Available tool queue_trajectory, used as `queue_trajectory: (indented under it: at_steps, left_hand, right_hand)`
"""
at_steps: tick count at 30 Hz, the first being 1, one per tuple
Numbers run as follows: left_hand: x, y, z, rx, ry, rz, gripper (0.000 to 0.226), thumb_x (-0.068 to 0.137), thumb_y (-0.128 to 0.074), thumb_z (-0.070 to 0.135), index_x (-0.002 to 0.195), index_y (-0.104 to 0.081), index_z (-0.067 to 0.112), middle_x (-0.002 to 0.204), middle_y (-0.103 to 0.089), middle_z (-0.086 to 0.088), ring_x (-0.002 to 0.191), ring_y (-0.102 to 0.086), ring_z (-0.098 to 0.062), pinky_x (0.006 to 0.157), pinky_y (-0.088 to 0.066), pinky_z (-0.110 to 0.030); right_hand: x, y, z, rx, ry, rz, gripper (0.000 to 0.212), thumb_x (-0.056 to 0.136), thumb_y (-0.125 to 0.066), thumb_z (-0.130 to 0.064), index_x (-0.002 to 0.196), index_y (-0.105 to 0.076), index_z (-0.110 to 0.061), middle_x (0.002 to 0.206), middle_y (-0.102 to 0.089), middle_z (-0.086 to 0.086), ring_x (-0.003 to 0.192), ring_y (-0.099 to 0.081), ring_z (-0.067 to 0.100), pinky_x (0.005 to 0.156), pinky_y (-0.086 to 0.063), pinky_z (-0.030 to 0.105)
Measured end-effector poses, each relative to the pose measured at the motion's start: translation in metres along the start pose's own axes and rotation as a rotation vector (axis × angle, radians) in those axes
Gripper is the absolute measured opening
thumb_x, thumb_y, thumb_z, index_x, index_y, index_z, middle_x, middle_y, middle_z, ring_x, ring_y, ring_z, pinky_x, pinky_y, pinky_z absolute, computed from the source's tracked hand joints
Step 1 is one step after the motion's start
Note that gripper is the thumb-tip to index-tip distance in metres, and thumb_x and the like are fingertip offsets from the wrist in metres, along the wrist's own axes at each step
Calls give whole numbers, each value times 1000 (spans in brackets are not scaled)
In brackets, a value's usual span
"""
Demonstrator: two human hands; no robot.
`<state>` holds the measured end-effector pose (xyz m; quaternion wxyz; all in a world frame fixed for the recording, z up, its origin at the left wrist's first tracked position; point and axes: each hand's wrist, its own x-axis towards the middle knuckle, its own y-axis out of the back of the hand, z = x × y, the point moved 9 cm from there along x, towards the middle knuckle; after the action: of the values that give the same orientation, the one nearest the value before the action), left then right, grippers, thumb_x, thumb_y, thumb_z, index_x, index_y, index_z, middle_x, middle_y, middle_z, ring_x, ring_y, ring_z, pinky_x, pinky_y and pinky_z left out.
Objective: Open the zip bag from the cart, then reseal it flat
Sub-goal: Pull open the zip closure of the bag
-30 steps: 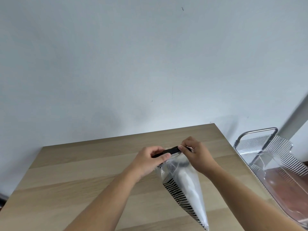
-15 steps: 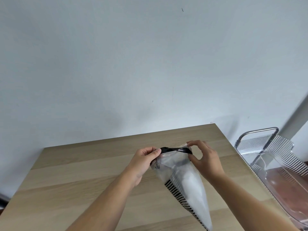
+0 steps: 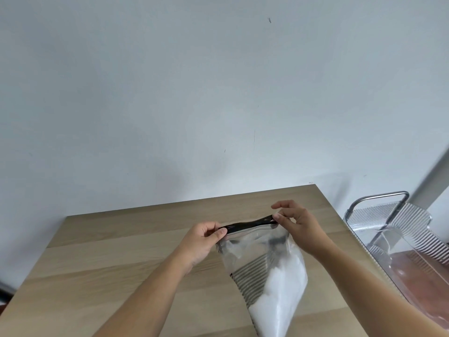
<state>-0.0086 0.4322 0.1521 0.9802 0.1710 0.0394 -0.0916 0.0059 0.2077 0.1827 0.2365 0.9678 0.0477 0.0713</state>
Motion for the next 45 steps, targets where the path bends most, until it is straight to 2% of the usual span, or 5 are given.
queue_trajectory:
  at_steps: [6, 15, 20, 28, 45]
  left_hand:
    - [6, -5, 15, 90, -19, 2, 7, 79, -68, 36, 75, -71, 31, 69, -67, 15, 63, -55, 2, 59, -41, -8]
    - [8, -33, 37, 140, -74, -19, 22, 85, -65, 29, 64, -68, 34, 55, -62, 20, 53, -48, 2, 53, -35, -12]
    - [2, -32, 39, -100, -26, -100, 23, 86, -64, 20, 66, -71, 27, 64, -70, 13, 67, -61, -1, 60, -45, -14]
    - [-2, -14, 24, -328, 36, -86, 23, 85, -63, 14, 65, -73, 20, 64, -69, 6, 71, -64, -6, 63, -52, -20]
    - [4, -1, 14, 107, 5, -97, 17, 84, -65, 28, 69, -71, 23, 72, -67, 3, 70, -53, -10, 70, -39, -26]
  right_hand:
    - [-2, -8, -11, -37, 29, -29, 34, 90, -60, -21, 58, -65, -31, 106, -58, -7, 92, -53, 7, 70, -37, 6]
    - [-14, -17, -14, -153, 130, -77, 12, 79, -70, -37, 85, -62, -43, 104, -58, -19, 100, -53, 10, 89, -39, 27]
    - [-20, 3, -17, -288, 236, 177, 24, 73, -72, -1, 90, -70, -19, 88, -65, -11, 91, -60, 18, 86, -48, 44]
    - [-23, 25, -6, -54, 181, 310, 35, 71, -77, -3, 86, -68, -34, 94, -70, -19, 91, -61, -10, 80, -41, 3]
    - [-4, 4, 0, 224, -34, -43, 29, 91, -57, -17, 70, -75, -9, 114, -60, -4, 107, -57, 7, 89, -39, 24]
